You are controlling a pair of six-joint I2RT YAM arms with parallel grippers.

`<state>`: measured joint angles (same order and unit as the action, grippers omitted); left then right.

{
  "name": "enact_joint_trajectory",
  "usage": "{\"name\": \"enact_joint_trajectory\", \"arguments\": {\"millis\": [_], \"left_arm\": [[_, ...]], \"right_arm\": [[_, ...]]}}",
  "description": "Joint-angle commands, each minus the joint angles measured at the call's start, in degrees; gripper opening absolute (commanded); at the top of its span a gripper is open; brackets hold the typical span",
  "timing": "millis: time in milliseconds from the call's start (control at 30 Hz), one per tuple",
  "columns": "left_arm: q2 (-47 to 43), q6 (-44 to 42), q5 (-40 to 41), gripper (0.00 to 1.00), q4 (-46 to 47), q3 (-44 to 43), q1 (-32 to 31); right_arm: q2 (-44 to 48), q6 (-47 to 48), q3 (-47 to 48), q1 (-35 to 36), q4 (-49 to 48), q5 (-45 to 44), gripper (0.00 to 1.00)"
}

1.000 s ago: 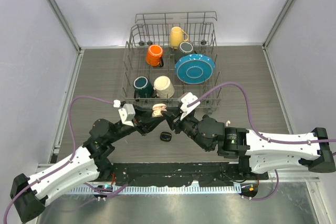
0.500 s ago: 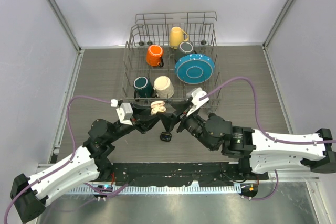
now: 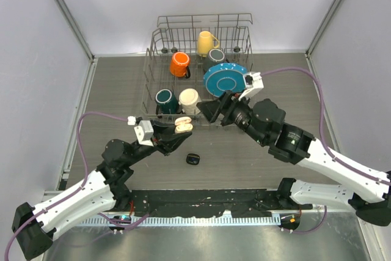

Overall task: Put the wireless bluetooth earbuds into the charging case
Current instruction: Place the earbud in the charging case.

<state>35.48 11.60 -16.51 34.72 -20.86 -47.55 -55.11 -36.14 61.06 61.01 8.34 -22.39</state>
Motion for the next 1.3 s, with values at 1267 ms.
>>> {"name": "enact_joint_trajectory", "arguments": {"millis": [1267], "left_arm": [[0.5, -1.5, -0.9, 0.0, 5.4, -1.0, 0.2]], "right_arm": [[-9.6, -19.1, -4.6, -7.6, -8.8, 41.5, 0.41]]}}
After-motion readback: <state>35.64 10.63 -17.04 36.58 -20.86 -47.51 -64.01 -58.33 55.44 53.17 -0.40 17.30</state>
